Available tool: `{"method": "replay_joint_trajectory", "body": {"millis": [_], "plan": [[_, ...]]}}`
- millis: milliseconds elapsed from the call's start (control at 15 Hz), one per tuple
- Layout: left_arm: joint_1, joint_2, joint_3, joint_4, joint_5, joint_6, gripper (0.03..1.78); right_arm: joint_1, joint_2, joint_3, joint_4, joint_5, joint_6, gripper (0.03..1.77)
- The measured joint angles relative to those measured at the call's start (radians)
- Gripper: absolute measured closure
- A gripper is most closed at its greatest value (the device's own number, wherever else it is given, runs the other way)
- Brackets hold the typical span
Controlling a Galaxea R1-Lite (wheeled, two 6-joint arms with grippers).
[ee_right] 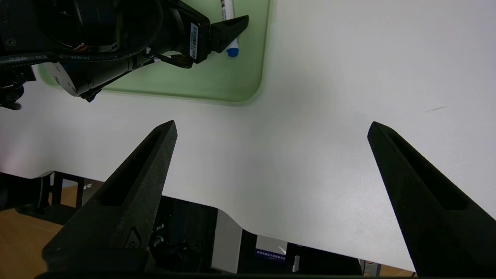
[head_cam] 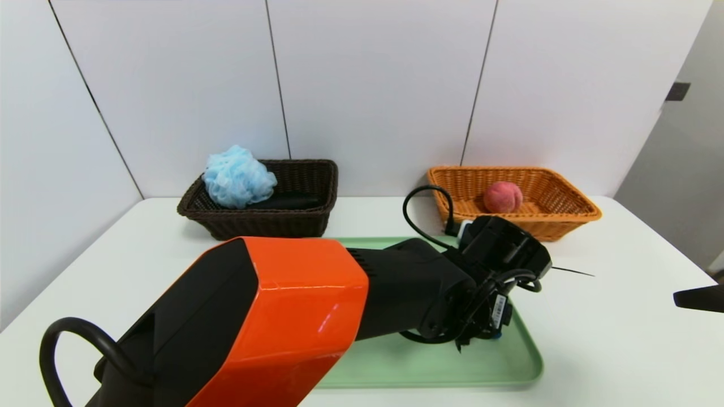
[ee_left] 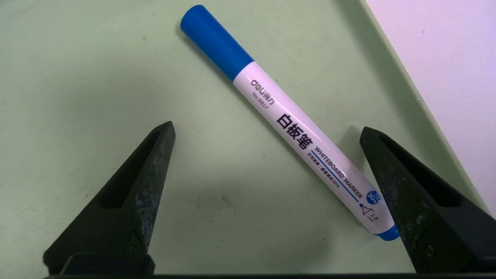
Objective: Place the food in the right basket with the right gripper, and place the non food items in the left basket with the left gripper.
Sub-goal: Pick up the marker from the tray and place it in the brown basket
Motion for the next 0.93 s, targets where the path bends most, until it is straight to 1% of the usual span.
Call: {"method": "replay_joint_trajectory", "body": {"millis": [467, 667, 933], "plan": [[0.001, -0.016, 0.000, 0.003, 0.004, 0.010, 0.12, 0.000, -0.014, -0.004, -0.008, 0.001, 0.000, 0.10], [0.001, -0.020, 0.000, 0.005, 0.005, 0.011, 0.12, 0.000, -0.015, -0.002, -0.006, 0.010, 0.001, 0.10], [0.016, -0.032, 0.000, 0.002, 0.013, 0.050, 0.12, 0.005, -0.021, -0.001, -0.003, 0.010, 0.004, 0.10]]}}
